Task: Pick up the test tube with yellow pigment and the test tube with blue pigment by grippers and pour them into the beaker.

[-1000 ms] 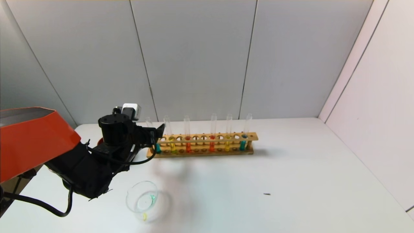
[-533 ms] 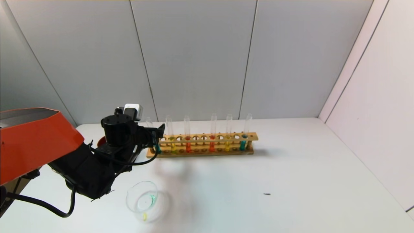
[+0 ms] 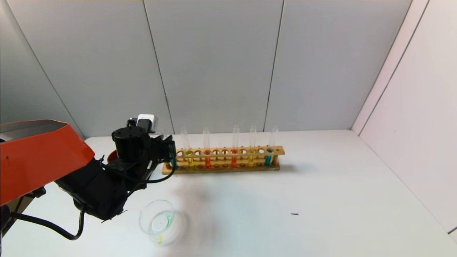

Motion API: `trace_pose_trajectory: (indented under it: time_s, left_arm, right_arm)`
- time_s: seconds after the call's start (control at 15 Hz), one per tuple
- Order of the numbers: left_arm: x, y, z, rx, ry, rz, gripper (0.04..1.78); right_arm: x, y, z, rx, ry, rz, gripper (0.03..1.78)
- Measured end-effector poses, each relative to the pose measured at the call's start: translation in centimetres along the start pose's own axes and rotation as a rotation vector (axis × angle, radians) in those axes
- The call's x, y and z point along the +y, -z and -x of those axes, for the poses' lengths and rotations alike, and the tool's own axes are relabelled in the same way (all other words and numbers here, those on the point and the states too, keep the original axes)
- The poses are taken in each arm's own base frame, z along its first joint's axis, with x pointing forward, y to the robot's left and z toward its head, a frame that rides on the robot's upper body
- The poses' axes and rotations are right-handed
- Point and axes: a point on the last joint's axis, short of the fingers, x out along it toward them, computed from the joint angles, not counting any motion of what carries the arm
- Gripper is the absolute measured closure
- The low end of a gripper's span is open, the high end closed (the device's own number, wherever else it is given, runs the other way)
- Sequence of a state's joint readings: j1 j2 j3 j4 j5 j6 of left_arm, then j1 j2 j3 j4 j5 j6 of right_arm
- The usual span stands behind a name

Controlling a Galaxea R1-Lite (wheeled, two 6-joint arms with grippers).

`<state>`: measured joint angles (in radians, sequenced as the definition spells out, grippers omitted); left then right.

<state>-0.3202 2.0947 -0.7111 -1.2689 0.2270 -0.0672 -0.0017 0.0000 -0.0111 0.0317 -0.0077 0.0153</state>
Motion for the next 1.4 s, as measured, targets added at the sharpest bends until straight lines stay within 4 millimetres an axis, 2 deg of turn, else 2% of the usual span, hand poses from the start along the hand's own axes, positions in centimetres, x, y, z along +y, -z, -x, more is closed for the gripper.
trace_pose_trajectory:
  time_s: [0.07, 0.73, 1.4]
  left_arm:
    - [0.0, 0.0, 0.0, 0.0, 0.0, 0.001, 1.5]
    - [0.0, 0.0, 0.3, 0.005, -0.002, -0.003, 1.51]
    - [0.0, -2.7, 0.8, 0.02, -0.006, -0.05, 1.51]
  right_arm:
    - [0.0, 0.0, 0.0, 0.0, 0.0, 0.0, 0.11]
    - [0.0, 0.0, 0.0, 0.0, 0.0, 0.0, 0.11]
    - [0.0, 0.0, 0.0, 0.001, 0.0, 0.0, 0.11]
